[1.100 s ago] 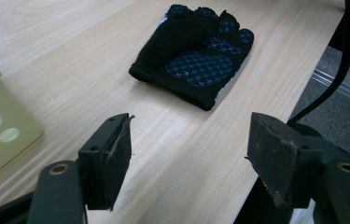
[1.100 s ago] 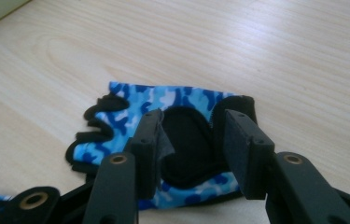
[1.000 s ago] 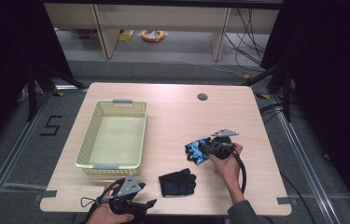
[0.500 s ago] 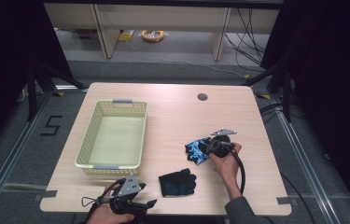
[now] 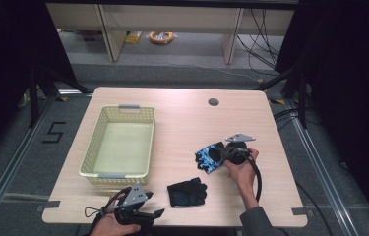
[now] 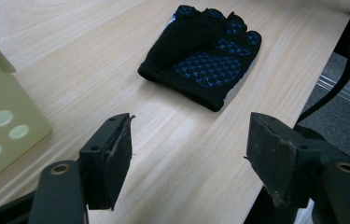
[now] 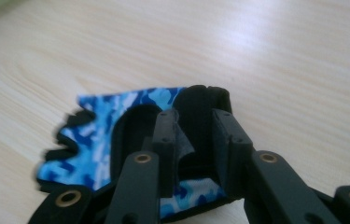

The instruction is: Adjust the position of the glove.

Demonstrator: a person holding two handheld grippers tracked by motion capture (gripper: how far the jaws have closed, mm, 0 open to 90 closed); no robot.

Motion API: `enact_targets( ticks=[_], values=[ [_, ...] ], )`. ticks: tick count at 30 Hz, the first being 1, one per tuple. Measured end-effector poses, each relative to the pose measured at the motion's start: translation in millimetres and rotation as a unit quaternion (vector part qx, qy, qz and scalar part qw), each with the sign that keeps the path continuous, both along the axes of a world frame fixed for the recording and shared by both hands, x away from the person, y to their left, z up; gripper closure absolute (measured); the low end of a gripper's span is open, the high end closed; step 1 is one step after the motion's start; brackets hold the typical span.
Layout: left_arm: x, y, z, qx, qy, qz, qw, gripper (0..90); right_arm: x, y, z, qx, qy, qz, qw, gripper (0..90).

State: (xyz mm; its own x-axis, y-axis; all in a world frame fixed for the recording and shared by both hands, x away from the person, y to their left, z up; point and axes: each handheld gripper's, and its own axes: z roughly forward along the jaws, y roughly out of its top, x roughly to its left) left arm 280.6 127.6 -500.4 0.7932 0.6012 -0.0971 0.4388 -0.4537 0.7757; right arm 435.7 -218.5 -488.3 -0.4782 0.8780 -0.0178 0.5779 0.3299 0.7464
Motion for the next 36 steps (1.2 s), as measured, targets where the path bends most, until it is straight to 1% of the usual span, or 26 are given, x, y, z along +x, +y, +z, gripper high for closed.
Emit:
enact_targets(
  ticks=[1,4,6,7,8,10,11,12,13,14,17,18,19,21,22,23,24,25,26,27,28,29,30,33,34,36],
  values=[
    [-0.5,-1.4,-0.8,-0.011,0.001,0.007,0.9999,30.6,-2.6,0.8,6.4,0.011,-0.009,0.006,0.9999,72.5],
    [0.5,0.8,0.2,0.004,-0.002,0.001,1.0000,30.6,-9.5,1.7,18.9,0.025,-0.017,0.010,0.9995,72.5],
    [0.2,0.1,-0.3,0.001,-0.003,0.004,1.0000,30.6,-15.6,3.0,28.5,0.034,-0.034,0.018,0.9987,72.6],
    [0.7,1.0,0.2,0.007,-0.004,0.001,1.0000,30.6,-18.7,3.7,33.3,0.041,-0.026,0.017,0.9987,72.5],
    [0.5,0.9,0.2,0.005,-0.004,0.002,1.0000,30.6,-21.7,2.9,38.1,0.044,-0.039,0.020,0.9981,72.5],
    [0.3,0.9,0.5,0.002,-0.003,0.003,1.0000,30.6,-26.4,2.1,44.4,0.060,-0.043,0.028,0.9969,72.6],
    [-0.6,0.6,0.8,-0.005,0.012,0.006,0.9999,30.6,-28.7,2.0,47.0,0.066,-0.043,0.031,0.9964,72.6],
    [0.5,2.3,1.7,0.008,0.005,0.002,1.0000,30.6,-33.9,3.8,50.7,0.083,-0.048,0.028,0.9950,72.6],
    [0.5,1.3,0.8,0.001,-0.007,0.006,1.0000,30.6,-34.9,1.9,53.6,0.082,-0.051,0.044,0.9944,72.5],
    [-0.3,-0.2,0.2,-0.014,-0.005,0.012,0.9998,30.6,-39.2,1.6,58.4,0.083,-0.056,0.050,0.9938,72.5],
    [0.4,1.4,0.9,-0.009,-0.006,0.010,0.9999,30.6,-49.9,4.0,68.8,0.103,-0.058,0.066,0.9908,72.5],
    [-0.6,0.8,0.6,-0.014,0.002,0.018,0.9997,30.6,-54.5,5.7,71.9,0.115,-0.062,0.073,0.9887,72.5],
    [0.1,2.1,2.2,-0.008,0.006,0.011,0.9999,30.6,-57.8,6.6,73.9,0.115,-0.062,0.077,0.9884,72.5],
    [1.9,3.4,2.1,0.002,-0.008,0.009,0.9999,30.5,-64.8,11.8,74.9,0.130,-0.052,0.093,0.9857,72.5],
    [0.7,2.6,1.4,-0.003,-0.002,0.019,0.9998,30.5,-68.3,14.6,74.6,0.134,-0.047,0.098,0.9849,72.5],
    [1.1,3.1,2.0,-0.002,-0.006,0.017,0.9998,30.4,-70.2,16.6,74.0,0.135,-0.047,0.103,0.9843,72.5],
    [0.2,2.1,2.1,-0.014,-0.008,0.021,0.9996,30.4,-72.7,19.8,72.4,0.135,-0.047,0.118,0.9826,72.5],
    [0.5,3.0,3.0,-0.012,-0.004,0.018,0.9998,30.4,-78.2,25.3,71.1,0.135,-0.035,0.124,0.9824,72.5],
    [-0.1,1.9,3.2,-0.021,-0.001,0.027,0.9994,30.4,-81.0,28.2,69.9,0.130,-0.032,0.133,0.9820,72.5],
    [1.2,4.1,4.6,-0.008,-0.006,0.019,0.9998,30.3,-84.1,32.1,68.0,0.134,-0.028,0.139,0.9809,72.5],
    [1.5,5.4,6.8,-0.007,-0.006,0.008,0.9999,30.3,-85.6,34.2,67.0,0.130,-0.028,0.149,0.9799,72.5],
    [1.1,4.3,6.3,-0.016,-0.014,0.018,0.9996,30.3,-89.8,38.0,65.6,0.131,-0.022,0.149,0.9798,72.5],
    [0.7,3.3,6.8,-0.028,-0.007,0.022,0.9994,30.2,-91.6,39.9,64.2,0.125,-0.024,0.157,0.9793,72.5],
    [1.1,2.8,9.8,-0.026,-0.020,0.023,0.9992,30.0,-98.2,47.2,58.3,0.121,-0.014,0.174,0.9772,72.5],
    [0.9,3.0,11.4,-0.023,-0.021,0.022,0.9993,30.0,-100.3,48.5,56.6,0.116,-0.012,0.172,0.9781,72.5],
    [1.7,2.2,12.9,-0.032,-0.022,0.025,0.9989,29.9,-103.9,52.9,51.9,0.119,-0.002,0.179,0.9767,72.5]
  ],
)
